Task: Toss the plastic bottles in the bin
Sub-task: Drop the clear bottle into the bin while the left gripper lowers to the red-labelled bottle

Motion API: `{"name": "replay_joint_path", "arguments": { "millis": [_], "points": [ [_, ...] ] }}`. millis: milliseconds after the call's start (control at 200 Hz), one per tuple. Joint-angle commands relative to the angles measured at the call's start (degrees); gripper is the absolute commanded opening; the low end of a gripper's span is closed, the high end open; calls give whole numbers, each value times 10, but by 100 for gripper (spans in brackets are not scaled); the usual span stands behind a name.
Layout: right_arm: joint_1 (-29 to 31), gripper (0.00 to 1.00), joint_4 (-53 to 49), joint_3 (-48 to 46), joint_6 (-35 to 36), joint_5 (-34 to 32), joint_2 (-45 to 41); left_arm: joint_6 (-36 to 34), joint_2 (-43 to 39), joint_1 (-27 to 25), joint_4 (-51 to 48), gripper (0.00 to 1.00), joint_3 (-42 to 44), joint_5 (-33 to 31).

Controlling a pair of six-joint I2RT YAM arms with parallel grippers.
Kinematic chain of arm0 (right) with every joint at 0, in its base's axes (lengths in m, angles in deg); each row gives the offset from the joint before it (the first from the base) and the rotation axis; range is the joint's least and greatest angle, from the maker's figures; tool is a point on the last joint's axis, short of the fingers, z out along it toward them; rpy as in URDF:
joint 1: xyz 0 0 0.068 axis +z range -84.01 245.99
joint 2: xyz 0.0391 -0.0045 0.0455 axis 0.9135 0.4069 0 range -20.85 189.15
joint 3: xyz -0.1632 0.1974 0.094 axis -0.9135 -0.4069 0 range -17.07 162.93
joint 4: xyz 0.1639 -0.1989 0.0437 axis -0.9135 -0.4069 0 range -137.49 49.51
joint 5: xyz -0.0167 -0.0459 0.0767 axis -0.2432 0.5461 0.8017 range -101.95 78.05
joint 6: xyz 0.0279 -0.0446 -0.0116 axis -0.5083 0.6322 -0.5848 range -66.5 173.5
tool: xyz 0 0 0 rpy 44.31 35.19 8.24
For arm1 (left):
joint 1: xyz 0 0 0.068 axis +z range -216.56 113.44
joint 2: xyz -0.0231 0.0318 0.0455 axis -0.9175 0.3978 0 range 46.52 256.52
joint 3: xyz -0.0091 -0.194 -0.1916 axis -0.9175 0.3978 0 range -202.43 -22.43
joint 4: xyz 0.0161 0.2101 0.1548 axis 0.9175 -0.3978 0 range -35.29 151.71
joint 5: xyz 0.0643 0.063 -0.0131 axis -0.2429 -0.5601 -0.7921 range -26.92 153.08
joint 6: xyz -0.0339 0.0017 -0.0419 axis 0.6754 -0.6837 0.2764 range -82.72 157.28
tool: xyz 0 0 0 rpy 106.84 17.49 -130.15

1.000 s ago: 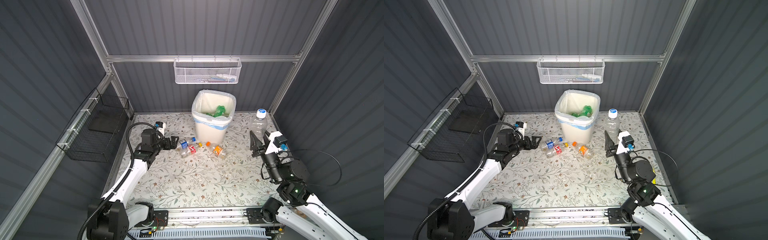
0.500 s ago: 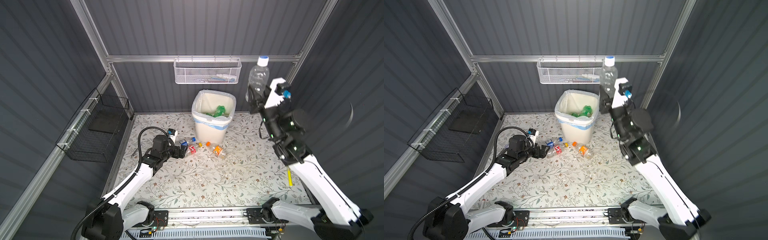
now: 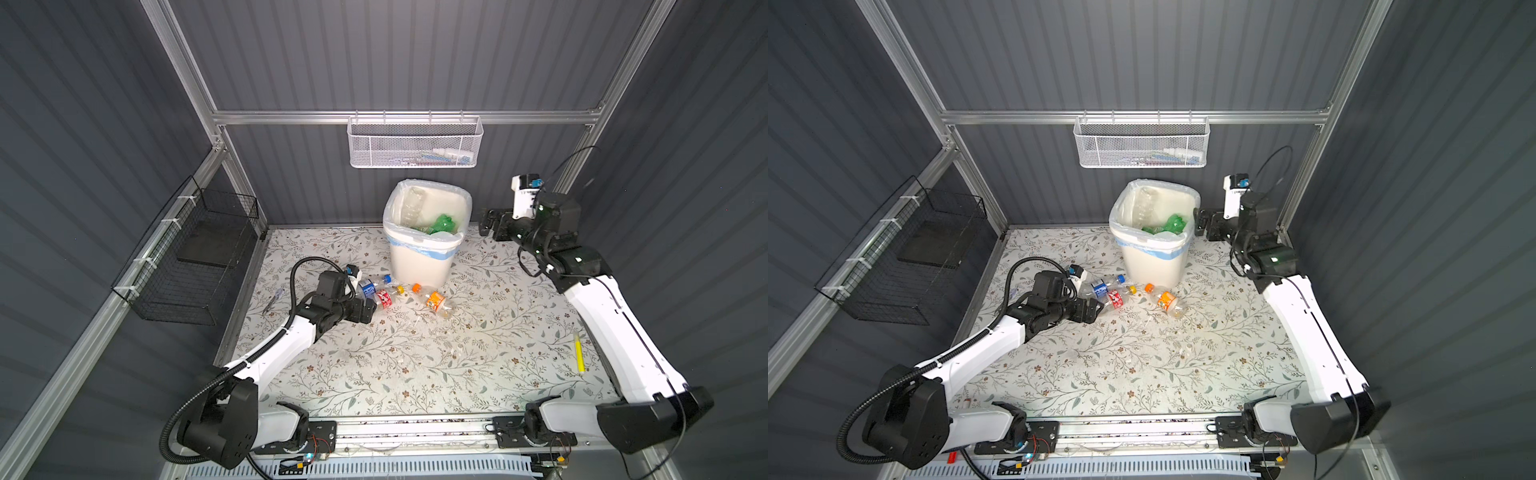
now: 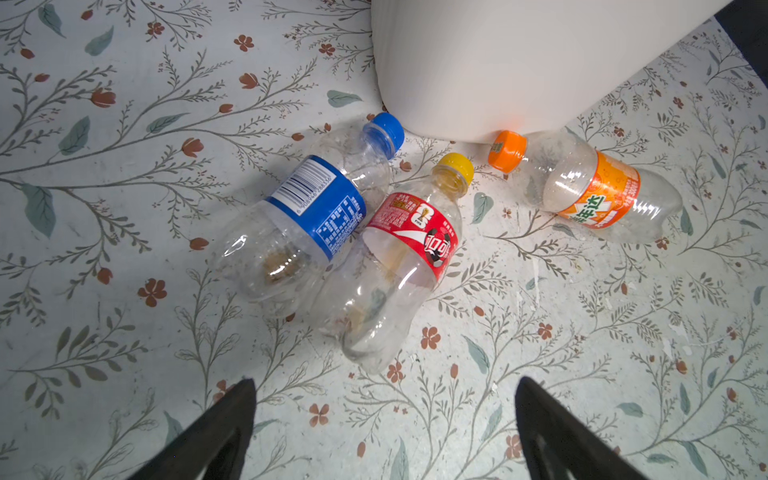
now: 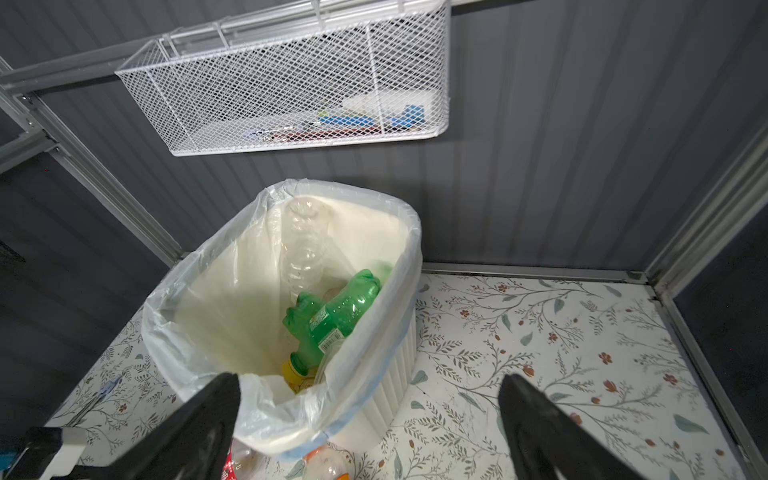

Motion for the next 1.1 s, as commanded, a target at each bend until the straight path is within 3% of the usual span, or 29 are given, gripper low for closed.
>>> {"name": "replay_joint_path", "arguments": {
  "millis": [0,425,1096],
  "points": [
    [-20,99,28,-54,-39,21,-39,-23,18,-17,-24,96,-22,-18],
    [-92,99,73,-200,-74,48,-119,-53,119,-60,-24,96,-74,-76],
    [-119,99,133,-252,-96,98,-102,-111,268,-106,-50,93,-178,-106]
  ]
}}
